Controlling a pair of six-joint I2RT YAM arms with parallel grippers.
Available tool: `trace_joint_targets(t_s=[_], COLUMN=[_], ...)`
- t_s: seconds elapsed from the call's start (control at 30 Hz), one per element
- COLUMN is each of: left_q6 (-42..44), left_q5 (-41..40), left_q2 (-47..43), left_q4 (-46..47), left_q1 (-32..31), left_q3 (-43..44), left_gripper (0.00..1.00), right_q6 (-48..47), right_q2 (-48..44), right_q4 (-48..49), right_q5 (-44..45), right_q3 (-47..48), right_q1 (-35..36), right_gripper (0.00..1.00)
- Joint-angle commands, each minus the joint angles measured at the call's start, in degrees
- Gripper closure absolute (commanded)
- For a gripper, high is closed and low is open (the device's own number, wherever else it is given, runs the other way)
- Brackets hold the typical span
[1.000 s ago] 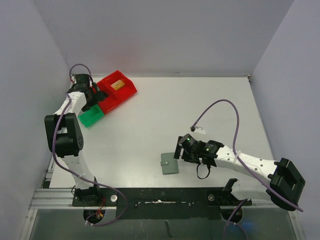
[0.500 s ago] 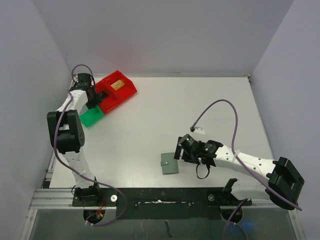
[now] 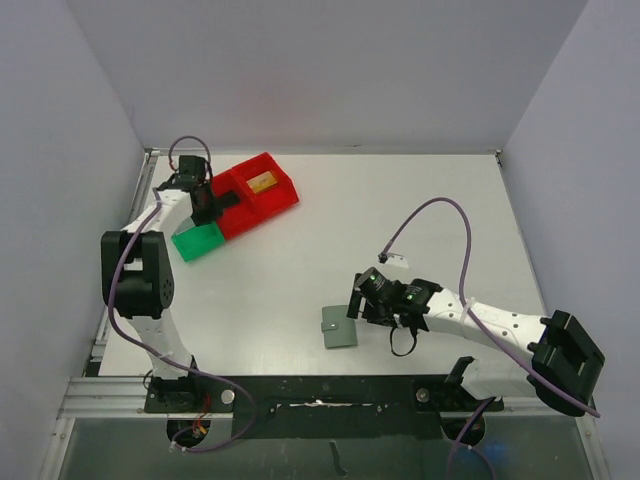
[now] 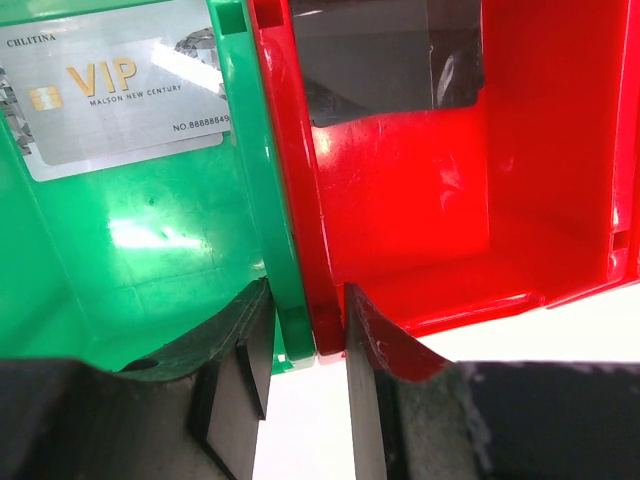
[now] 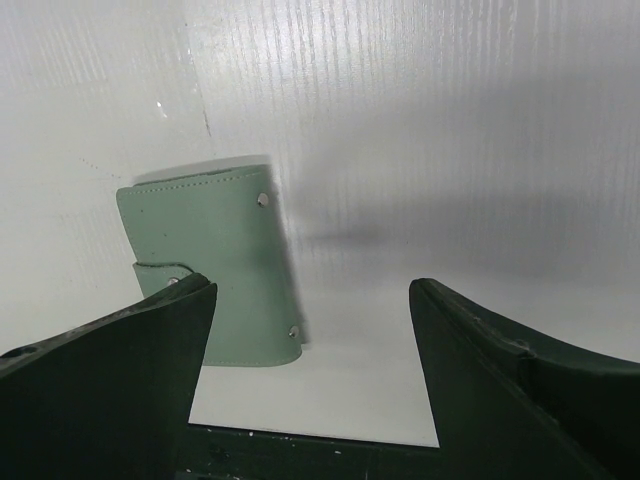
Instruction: Take the credit cards out of the card holder
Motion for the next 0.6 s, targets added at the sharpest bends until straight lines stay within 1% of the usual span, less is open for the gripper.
trace_joint_targets(t_s=[0.0, 0.4, 0.57], left_q6=[-1.09, -6.45, -9.40], left_q5=[2.90, 3.59, 3.65], left_q2=[-4.63, -8.73, -10.71], left_q4=[1.84, 4.14, 5.82], left_q1=[-5.12, -18.46, -23.03], left_q3=[-2.35, -7.77, -10.35], left_gripper=[0.76, 0.76, 0.76], right_q6=[-0.69, 0.48, 1.34], right_q2=[-0.08, -3.49, -5.47], right_q4=[0.73, -1.64, -2.82], right_q5=[2.73, 5.43, 6.44], right_q3=[2.53, 2.47, 1.85], right_q1=[-0.39, -0.55, -0.96], right_gripper=[0.20, 0.20, 0.19])
